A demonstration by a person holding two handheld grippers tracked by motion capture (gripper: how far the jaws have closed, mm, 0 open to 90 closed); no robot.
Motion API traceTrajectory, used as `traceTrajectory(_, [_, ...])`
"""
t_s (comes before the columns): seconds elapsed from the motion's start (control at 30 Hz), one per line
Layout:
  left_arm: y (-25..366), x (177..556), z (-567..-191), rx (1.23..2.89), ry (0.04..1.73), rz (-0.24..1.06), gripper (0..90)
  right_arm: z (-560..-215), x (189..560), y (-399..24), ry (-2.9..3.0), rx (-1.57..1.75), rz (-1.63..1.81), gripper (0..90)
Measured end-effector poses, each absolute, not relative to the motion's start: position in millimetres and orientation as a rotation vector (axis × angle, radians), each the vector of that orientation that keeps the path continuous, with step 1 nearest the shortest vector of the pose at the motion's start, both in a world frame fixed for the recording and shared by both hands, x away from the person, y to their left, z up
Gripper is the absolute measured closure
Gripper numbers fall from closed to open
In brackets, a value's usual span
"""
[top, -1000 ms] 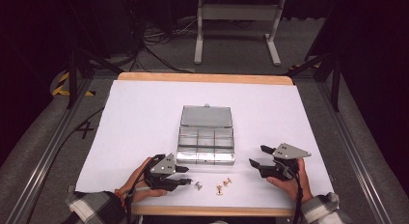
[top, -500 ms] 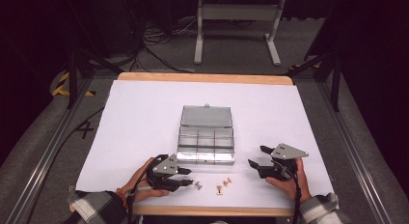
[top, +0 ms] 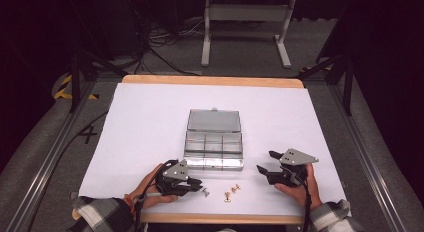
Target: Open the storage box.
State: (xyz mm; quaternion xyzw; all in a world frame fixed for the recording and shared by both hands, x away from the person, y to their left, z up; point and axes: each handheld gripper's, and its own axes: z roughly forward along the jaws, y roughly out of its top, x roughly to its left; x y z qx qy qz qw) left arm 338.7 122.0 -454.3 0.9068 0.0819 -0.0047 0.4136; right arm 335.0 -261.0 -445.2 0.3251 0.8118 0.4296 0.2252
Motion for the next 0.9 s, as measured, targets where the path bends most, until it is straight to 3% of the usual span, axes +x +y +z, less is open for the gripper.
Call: traceTrajectory(0.9, [151,347,-423,2.118,0.265,0.126,84.6,-442,335,-262,2.162,0.883,1.217,26.3])
